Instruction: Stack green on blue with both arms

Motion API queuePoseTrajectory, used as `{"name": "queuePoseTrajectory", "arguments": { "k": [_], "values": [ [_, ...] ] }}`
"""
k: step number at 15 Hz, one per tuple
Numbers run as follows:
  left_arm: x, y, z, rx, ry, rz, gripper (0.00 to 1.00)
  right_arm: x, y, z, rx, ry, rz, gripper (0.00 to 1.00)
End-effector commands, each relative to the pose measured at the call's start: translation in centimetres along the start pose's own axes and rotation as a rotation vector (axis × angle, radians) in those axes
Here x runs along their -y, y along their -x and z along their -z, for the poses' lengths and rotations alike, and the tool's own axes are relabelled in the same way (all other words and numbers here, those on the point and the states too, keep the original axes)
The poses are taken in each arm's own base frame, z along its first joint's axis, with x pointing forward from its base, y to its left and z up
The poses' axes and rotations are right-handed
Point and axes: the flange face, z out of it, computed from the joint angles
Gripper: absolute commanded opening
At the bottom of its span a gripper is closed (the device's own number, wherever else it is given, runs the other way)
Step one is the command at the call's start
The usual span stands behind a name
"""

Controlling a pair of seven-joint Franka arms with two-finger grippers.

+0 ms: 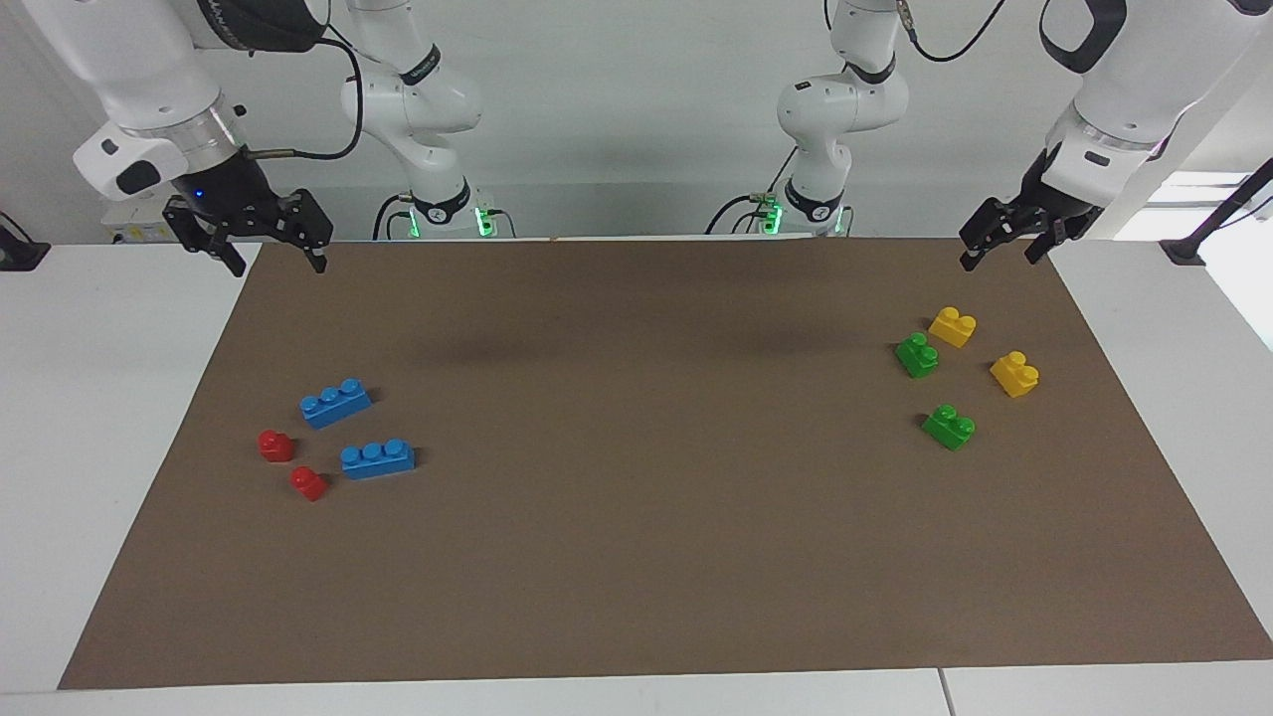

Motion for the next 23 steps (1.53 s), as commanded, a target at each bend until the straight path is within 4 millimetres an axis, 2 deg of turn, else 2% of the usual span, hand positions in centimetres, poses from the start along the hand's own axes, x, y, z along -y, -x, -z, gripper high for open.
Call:
{"name": "queuePoseTrajectory", "arguments": {
  "k": [1,4,6,9,12,14,16,19,23],
  "values": [
    [-0.2,0.9,0.0,-0.009,-0.005,-0.017,1.0,-0.3,0.9,0.1,0.007,0.011,0.02,1.0],
    [-0.2,0.9,0.0,-0.009,-0.005,-0.016,1.0,-0.4,0.8,0.1,0.005,0.011,0.015,1.0],
    [-0.2,0.9,0.0,-0.009,-0.005,-0.016,1.0,-1.6,0.9,0.2,-0.002,0.003,0.005,1.0],
    [-0.3,0.9,-0.1,-0.009,-0.003,-0.017,1.0,-1.4,0.7,0.2,-0.005,-0.001,0.039,1.0],
    [0.1,1.2,-0.4,-0.008,-0.004,0.002,1.0,-1.1,0.4,0.3,-0.025,0.0,-0.019,1.0],
    [0.6,1.4,-1.1,-0.004,-0.005,0.013,1.0,-1.0,0.2,0.3,-0.04,-0.001,-0.139,1.0],
    [0.8,1.8,-2.3,-0.027,-0.007,0.02,1.0,-1.0,0.5,-0.6,-0.02,-0.005,-0.277,1.0],
    [1.7,2.7,-4.1,-0.06,-0.009,0.078,1.0,-0.9,0.7,-0.8,-0.013,-0.007,-0.6,0.96],
    [2.5,2.6,-5.5,-0.068,-0.005,0.215,1.0,-0.9,0.6,-2.2,0.03,-0.009,-0.928,0.96]
  ]
}}
